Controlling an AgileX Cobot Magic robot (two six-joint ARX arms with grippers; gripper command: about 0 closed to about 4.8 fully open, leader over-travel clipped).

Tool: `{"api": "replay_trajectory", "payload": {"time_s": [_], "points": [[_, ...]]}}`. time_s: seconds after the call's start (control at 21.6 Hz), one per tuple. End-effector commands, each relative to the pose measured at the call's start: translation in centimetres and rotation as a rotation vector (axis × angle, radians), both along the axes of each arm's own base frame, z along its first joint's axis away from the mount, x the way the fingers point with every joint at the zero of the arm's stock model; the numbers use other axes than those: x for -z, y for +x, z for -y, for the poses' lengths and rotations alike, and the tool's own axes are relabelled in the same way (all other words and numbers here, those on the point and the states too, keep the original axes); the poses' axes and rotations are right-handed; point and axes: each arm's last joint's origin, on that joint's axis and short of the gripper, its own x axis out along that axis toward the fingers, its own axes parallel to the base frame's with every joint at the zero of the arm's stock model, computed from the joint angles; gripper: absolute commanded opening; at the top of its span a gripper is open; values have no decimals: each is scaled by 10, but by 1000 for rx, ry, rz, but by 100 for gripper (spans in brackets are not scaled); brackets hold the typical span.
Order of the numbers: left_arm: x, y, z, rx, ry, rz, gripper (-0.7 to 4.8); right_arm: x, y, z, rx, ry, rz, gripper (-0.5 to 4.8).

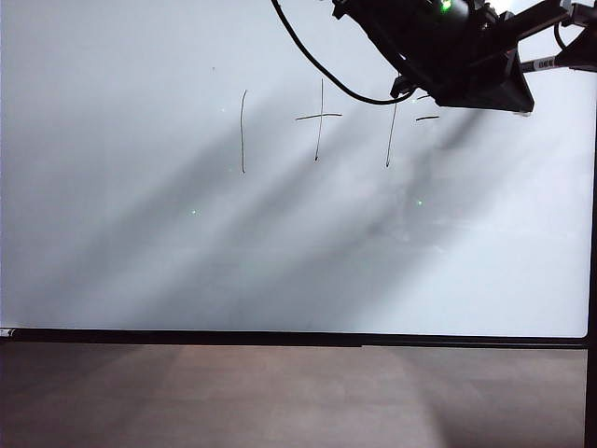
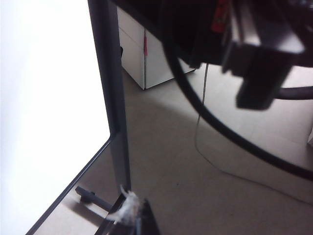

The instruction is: Reach to the right to find the marker pen, pick it up, and write the answer to the math problem on the whiteboard.

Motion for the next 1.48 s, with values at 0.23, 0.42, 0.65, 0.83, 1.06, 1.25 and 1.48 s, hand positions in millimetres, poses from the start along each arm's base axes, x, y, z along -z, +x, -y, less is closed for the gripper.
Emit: {"api": "replay_trajectory", "payload": {"time_s": [0.23, 0.42, 0.65, 0.83, 1.06, 1.25, 1.48], "points": [[-5, -1, 1, 3, -16, 12, -5, 0, 2, -1, -12, -4, 14, -4], [-5, -1, 1, 3, -16, 12, -5, 2, 3, -1, -12, -2, -6, -4], [-5, -1, 1, 4, -16, 12, -5, 7, 4, 0, -11, -3, -48, -4], [-5, -1, 1, 3, -16, 12, -5, 14, 4, 0, -5, 0, -76, -4], [-5, -1, 1, 3, -16, 12, -5, 31, -2, -1, 9, 7, -119, -4], [-5, -1, 1, 4, -16, 12, -5, 28, -3, -2, -35, 27, -90, -4], [-5, -1, 1, 4, -16, 12, -5, 25, -3, -21, -175, 17, -75, -4]]}}
